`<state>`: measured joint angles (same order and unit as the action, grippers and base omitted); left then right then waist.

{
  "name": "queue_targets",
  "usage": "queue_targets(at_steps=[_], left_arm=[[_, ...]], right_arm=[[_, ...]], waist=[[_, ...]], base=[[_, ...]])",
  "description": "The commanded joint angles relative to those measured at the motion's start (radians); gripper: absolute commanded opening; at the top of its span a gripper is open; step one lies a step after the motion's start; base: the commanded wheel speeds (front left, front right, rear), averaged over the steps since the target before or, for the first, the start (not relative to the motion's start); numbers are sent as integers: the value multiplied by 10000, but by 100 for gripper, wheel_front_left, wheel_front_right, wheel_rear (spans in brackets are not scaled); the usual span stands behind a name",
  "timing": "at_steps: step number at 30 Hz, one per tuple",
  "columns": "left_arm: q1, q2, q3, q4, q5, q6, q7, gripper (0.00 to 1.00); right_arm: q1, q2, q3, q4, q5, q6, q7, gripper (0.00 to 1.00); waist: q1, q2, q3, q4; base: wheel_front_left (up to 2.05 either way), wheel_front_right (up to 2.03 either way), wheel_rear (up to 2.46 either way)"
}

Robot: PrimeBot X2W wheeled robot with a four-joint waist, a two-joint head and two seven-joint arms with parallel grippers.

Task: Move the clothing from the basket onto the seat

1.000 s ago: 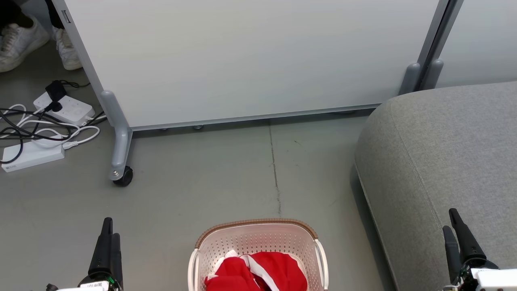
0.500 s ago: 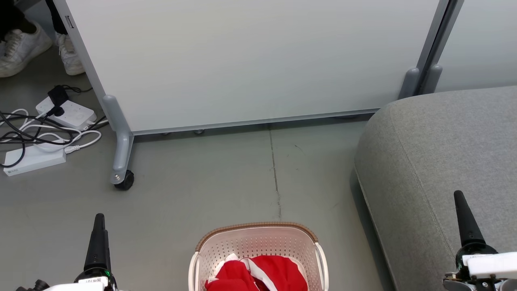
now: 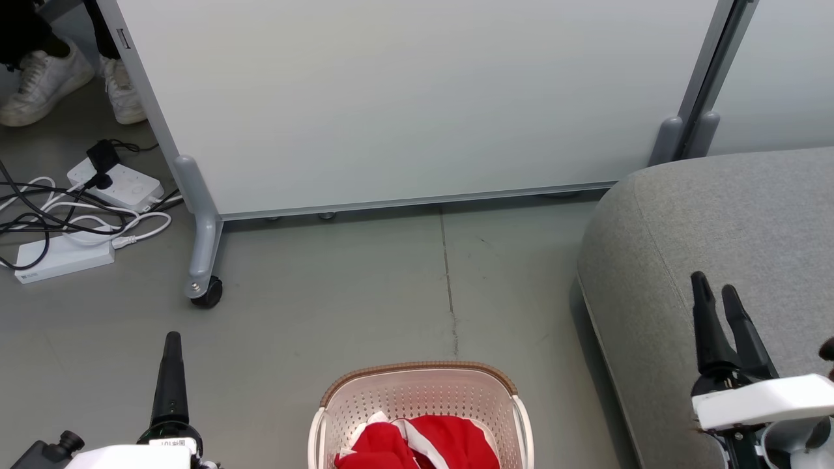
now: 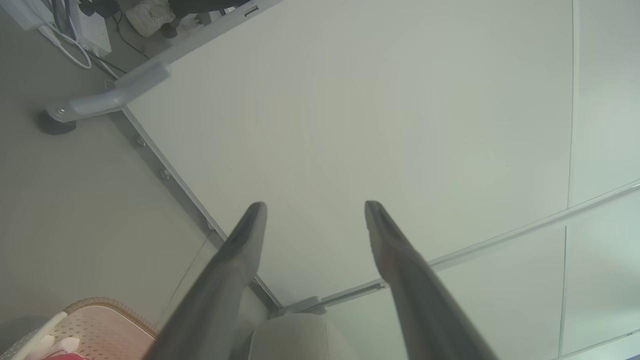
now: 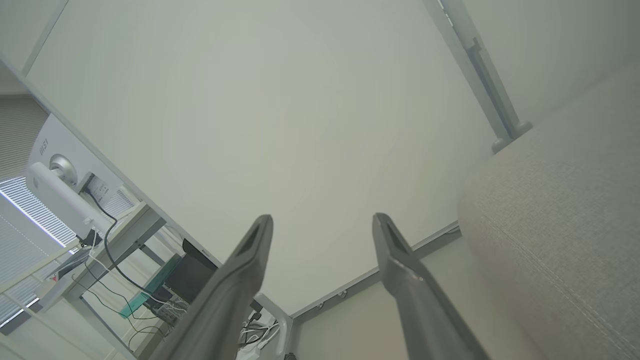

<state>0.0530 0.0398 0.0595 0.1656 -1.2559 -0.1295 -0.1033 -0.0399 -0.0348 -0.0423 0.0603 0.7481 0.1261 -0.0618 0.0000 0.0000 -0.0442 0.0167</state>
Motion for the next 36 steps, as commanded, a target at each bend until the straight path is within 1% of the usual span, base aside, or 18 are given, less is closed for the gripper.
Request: queue_targets(at_steps=[1, 5, 9, 10, 14, 15, 18, 24, 26, 31, 34, 36], left_arm=[[-229, 65, -6, -141, 315, -8, -65, 100], [-245, 71, -125, -280, 1164, -9, -181, 100], [-247, 75, -32, -419, 1926, -10, -290, 100], [-238, 74, -123, -453, 2304, -10, -336, 100], [-250, 79, -147, -625, 3410, 64, -438, 100], [-250, 79, -147, -625, 3410, 64, -438, 100], [-250, 81, -350, -836, 4340, 283, -517, 100], [-194, 88, -926, -1097, 5896, 893, -659, 100], [-149, 89, -1135, -998, 6369, 1067, -695, 100], [-231, 92, -1758, -582, 7906, 1436, -812, 100], [-277, 98, -1969, -436, 8408, 1699, -869, 100], [-268, 97, -2097, -333, 8617, 1786, -921, 100]], right_arm=[[-285, -92, 109, -231, -492, 34, -111, 100], [-292, -100, 321, -376, -1400, 36, -256, 100], [-219, -106, 478, -466, -2304, 39, -381, 100], [-169, -108, 497, -426, -2716, 39, -455, 100], [-136, -115, 568, -590, -3386, 42, -581, 100], [-136, -115, 568, -590, -3386, 42, -581, 100], [-59, -119, 711, -622, -3994, 44, -674, 100], [15, -130, 666, -672, -4627, 47, -847, 100], [86, -133, 589, -484, -4660, 48, -896, 100], [67, -138, 642, -197, -5246, 50, -1038, 100], [111, -145, 701, -16, -5585, 52, -1121, 100], [308, -142, 817, 535, -5564, 49, -1164, 100]], waist=[[0, 0, -7, 15], [0, 0, -30, 62], [0, 0, -61, 116], [0, 0, -84, 139], [0, 0, -118, 190], [0, 0, -118, 190], [0, 0, -142, 219], [0, 0, -183, 240], [0, 0, -196, 244], [0, 0, -193, 272], [0, 0, -194, 294], [0, 0, -215, 321]], base=[[0, 0, 0], [0, 0, 0], [0, 0, 0], [0, 0, 0], [0, 0, 0], [0, 0, 0], [0, 0, 0], [0, 0, 0], [0, 0, 0], [0, 0, 0], [0, 0, 0], [0, 0, 0]])
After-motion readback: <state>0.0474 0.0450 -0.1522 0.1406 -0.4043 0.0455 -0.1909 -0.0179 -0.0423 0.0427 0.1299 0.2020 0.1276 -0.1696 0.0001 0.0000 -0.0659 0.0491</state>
